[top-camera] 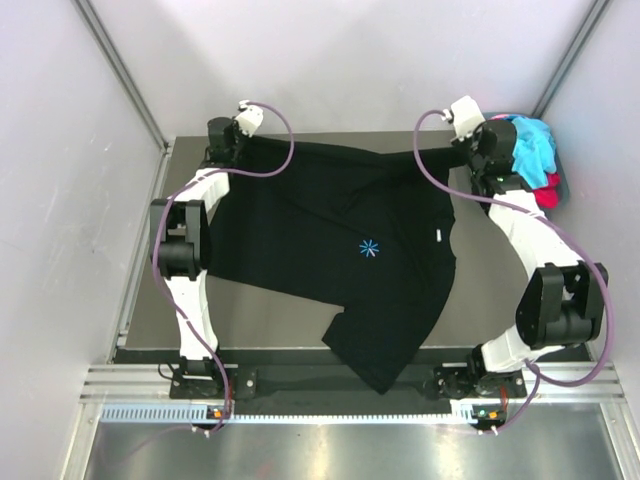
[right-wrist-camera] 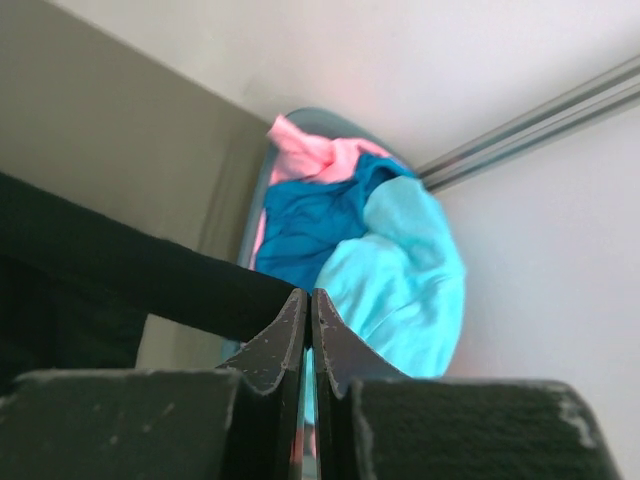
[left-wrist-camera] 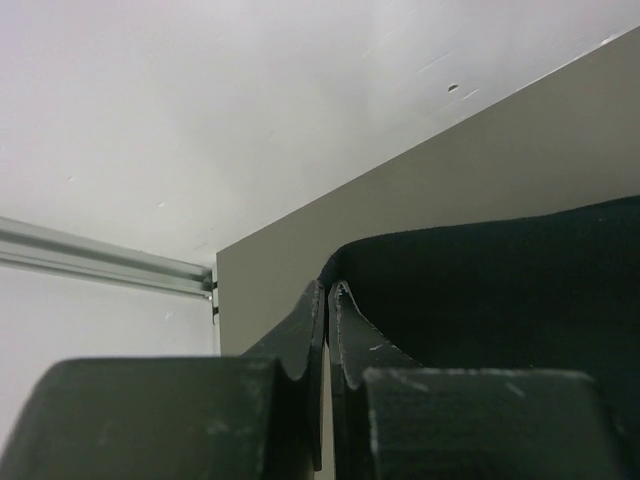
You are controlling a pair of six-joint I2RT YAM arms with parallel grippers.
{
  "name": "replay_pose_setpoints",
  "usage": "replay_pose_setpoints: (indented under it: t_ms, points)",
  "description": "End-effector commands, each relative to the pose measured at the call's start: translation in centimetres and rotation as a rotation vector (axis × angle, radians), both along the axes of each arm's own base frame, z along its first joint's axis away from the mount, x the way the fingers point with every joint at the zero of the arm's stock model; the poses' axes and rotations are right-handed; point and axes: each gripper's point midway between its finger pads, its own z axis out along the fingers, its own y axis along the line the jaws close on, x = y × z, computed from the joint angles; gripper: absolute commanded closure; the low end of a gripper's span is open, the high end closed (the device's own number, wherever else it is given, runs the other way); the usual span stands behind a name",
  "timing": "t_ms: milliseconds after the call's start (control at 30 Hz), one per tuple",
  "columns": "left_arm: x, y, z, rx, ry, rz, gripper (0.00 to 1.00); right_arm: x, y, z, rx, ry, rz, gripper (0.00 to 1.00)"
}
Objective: Fold and stack the t-shirts
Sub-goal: Fold the tshirt
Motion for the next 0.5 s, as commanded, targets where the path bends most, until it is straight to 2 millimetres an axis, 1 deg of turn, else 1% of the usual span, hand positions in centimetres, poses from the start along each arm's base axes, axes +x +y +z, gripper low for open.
replay_pose_setpoints:
  t_ms: [0, 33, 67, 200, 333, 467]
  points:
    - [0.5, -0.5, 3.7, -0.004, -0.095, -0.022, 1.0, 0.7, -2.1, 6.2, -0.01, -0.146, -0.059, 1.0]
    - [0.6, -0.6, 3.8, 0.003, -0.098, -0.023, 1.0, 0.9, -2.4, 6.8, -0.01, -0.158, -0.065, 1.0]
    - [0.7, -0.6, 3.7, 0.008, -0.098, -0.022, 1.0, 1.3, -2.9, 6.6, -0.014, -0.15, -0.077, 1.0]
    - [1.2, -0.3, 4.3, 0.009, -0.127, 0.002, 1.0, 2.4, -3.6, 6.4, -0.025, -0.14, -0.09, 1.0]
    - [1.5, 0.2, 5.1, 0.008, -0.164, 0.032, 1.0, 3.6, -3.9, 5.5, -0.034, -0.12, -0.098, 1.0]
    - [1.3, 0.5, 5.7, 0.009, -0.185, 0.05, 1.0, 4.0, -4.0, 4.9, -0.031, -0.109, -0.105, 1.0]
